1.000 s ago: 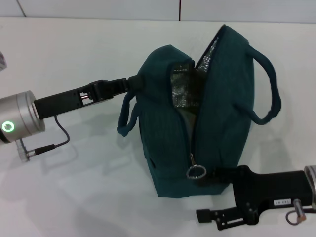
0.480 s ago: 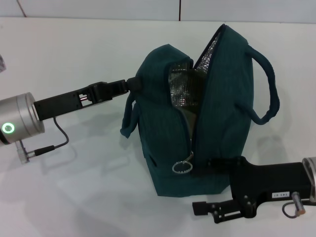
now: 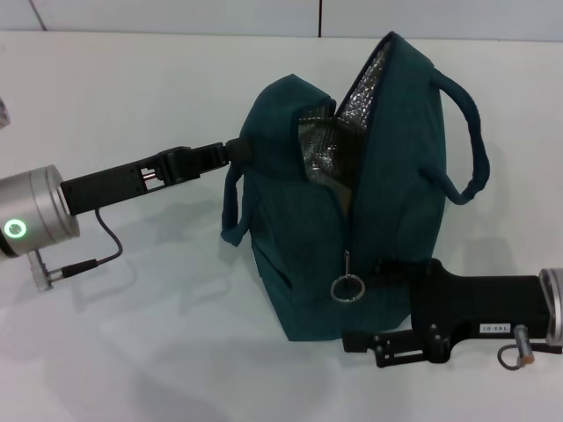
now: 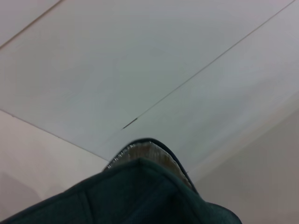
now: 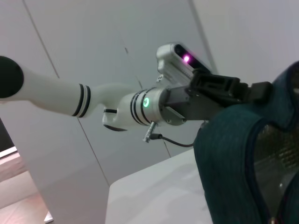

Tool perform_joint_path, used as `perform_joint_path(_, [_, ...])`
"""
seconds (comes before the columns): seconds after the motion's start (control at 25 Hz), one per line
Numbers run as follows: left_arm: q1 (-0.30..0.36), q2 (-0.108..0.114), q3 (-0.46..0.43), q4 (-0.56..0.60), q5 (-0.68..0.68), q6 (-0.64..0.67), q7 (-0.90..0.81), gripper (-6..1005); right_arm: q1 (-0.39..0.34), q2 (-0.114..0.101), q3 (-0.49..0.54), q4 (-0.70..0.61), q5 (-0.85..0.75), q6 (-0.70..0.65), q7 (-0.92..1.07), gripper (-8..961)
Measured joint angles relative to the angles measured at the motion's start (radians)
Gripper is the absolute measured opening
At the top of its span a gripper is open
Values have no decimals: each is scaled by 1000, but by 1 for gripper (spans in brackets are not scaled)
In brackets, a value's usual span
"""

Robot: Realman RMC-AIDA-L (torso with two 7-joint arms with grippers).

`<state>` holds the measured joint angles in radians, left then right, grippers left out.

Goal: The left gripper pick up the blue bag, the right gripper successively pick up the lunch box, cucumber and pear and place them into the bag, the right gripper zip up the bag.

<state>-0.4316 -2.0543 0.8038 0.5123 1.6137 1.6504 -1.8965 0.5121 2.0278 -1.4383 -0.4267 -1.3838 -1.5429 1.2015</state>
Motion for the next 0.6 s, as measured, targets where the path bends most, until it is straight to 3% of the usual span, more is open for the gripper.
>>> perform_joint_path(0.32, [1, 1, 0, 0, 0, 0, 1, 68, 8, 0, -18, 0, 0, -1, -5, 834])
perform_joint_path(0.52, [-1, 1, 0, 0, 0, -3, 2, 68, 8, 0, -14, 0, 0, 12, -5, 624])
perform_joint_path(0.6, [-1, 1, 0, 0, -1, -4, 2, 68, 6, 0, -13, 0, 2, 17, -5, 582])
